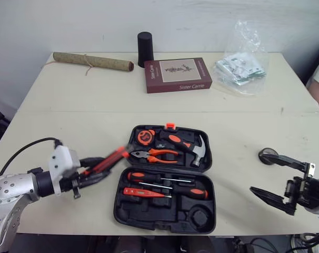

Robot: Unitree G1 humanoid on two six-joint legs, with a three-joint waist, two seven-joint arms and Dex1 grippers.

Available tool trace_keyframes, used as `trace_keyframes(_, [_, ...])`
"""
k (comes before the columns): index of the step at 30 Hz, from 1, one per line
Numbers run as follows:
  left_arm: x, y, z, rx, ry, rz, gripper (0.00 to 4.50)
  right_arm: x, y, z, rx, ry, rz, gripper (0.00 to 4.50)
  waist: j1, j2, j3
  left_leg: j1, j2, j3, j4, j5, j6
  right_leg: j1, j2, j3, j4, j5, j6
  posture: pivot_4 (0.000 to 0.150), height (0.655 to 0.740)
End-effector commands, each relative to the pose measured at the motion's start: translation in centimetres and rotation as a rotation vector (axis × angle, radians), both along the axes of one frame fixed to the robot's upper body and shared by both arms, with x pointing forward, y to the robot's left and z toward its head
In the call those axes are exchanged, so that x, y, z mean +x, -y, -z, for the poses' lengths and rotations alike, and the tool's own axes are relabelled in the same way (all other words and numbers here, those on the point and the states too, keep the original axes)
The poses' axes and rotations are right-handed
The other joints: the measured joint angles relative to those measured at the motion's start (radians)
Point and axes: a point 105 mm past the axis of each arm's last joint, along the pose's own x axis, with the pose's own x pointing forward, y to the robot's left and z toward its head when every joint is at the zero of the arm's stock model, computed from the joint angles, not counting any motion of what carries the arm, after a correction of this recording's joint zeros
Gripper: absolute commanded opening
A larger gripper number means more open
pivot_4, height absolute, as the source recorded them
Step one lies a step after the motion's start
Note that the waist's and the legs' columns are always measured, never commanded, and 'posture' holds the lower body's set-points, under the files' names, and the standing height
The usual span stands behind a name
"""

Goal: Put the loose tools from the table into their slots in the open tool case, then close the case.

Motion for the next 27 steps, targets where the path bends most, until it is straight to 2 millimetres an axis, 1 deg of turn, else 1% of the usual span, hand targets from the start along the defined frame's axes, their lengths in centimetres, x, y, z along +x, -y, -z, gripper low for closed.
trace_keyframes(1, [-3.2, 3.6, 0.2, 0.033, -0.071, 0.217, 1.53, -1.1, 1.6, -0.5, -0.032, -0.015, 0.028, 4.5, 0.001, 0.0, 0.001, 0.0, 0.0, 0.0, 0.0, 0.0, 0.001, 0.0, 0.0, 0.0, 0.0, 0.0, 0.0, 0.15, 0.74])
trace_keyframes(3, [-3.8, 4.5, 1.5, 0.149, -0.07, 0.274, 1.53, -1.5, 2.2, -0.6, -0.039, -0.031, 0.049, 4.5, 0.0, 0.0, 0.001, 0.0, 0.0, 0.0, 0.001, 0.001, 0.002, 0.001, 0.001, 0.0, 0.0, 0.0, 0.001, 0.15, 0.74])
trace_keyframes(5, [-3.5, 5.2, 2.4, 0.227, -0.043, 0.288, 1.53, -2.2, 2.2, -0.3, -0.042, -0.056, 0.056, 4.5, 0.001, 0.0, 0.001, 0.001, -0.002, 0.001, 0.001, 0.002, 0.004, 0.002, 0.001, 0.002, 0.0, 0.002, 0.003, 0.15, 0.74])
trace_keyframes(7, [-3.1, 5.9, 2.9, 0.276, -0.044, 0.288, 1.53, -3.1, 1.8, 0.0, -0.047, -0.088, 0.041, 4.5, 0.002, -0.001, 0.001, 0.001, -0.002, 0.0, 0.001, 0.002, 0.006, 0.002, 0.001, 0.002, 0.001, 0.003, 0.005, 0.15, 0.74])
trace_keyframes(9, [-2.9, 6.0, 3.7, 0.36, -0.039, 0.304, 1.53, -3.8, 1.6, 0.1, -0.048, -0.112, 0.035, 4.5, 0.003, -0.001, 0.001, 0.001, -0.002, 0.0, 0.001, 0.002, 0.007, 0.002, 0.001, 0.002, 0.002, 0.004, 0.005, 0.15, 0.74])
trace_keyframes(11, [-2.1, 6.0, 4.2, 0.419, -0.005, 0.296, 1.53, -4.2, 1.4, 0.0, -0.047, -0.125, 0.038, 4.5, 0.002, 0.0, 0.001, 0.001, -0.002, -0.001, 0.001, 0.002, 0.007, 0.002, 0.001, 0.002, 0.002, 0.004, 0.005, 0.15, 0.74])
trace_keyframes(13, [-1.4, 6.2, 4.8, 0.495, 0.057, 0.333, 1.53, -4.7, 1.3, 0.1, -0.048, -0.15, 0.034, 4.5, 0.0, 0.0, 0.001, 0.001, -0.002, 0.0, 0.001, 0.003, 0.005, 0.001, 0.001, 0.003, 0.002, 0.003, 0.005, 0.15, 0.74])
trace_keyframes(15, [-1.2, 6.6, 5.1, 0.508, 0.053, 0.342, 1.53, -5.2, 1.1, 0.2, -0.057, -0.168, 0.022, 4.5, 0.001, 0.0, 0.001, 0.0, -0.002, 0.0, 0.001, 0.004, 0.004, 0.001, 0.001, 0.003, 0.001, 0.003, 0.005, 0.15, 0.74])
trace_keyframes(18, [-0.9, 7.4, 5.2, 0.512, 0.064, 0.366, 1.53, -5.2, 1.0, 0.2, -0.053, -0.168, 0.029, 4.5, 0.003, -0.001, 0.001, 0.0, -0.002, 0.0, 0.002, 0.004, 0.004, 0.001, 0.001, 0.003, 0.001, 0.003, 0.005, 0.15, 0.74])
trace_keyframes(21, [-0.8, 8.2, 5.2, 0.492, 0.04, 0.36, 1.53, -5.2, 0.6, 0.3, -0.045, -0.166, 0.028, 4.5, 0.004, -0.001, 0.001, 0.0, -0.002, 0.0, 0.003, 0.004, 0.005, 0.002, 0.0, 0.003, 0.002, 0.004, 0.005, 0.15, 0.74])
trace_keyframes(27, [-1.1, 8.6, 5.6, 0.495, -0.004, 0.365, 1.53, -5.1, 0.0, 0.4, -0.034, -0.16, 0.024, 4.5, 0.007, 0.0, 0.001, 0.001, -0.002, 0.0, 0.003, 0.004, 0.005, 0.002, 0.001, 0.003, 0.002, 0.004, 0.005, 0.15, 0.74])
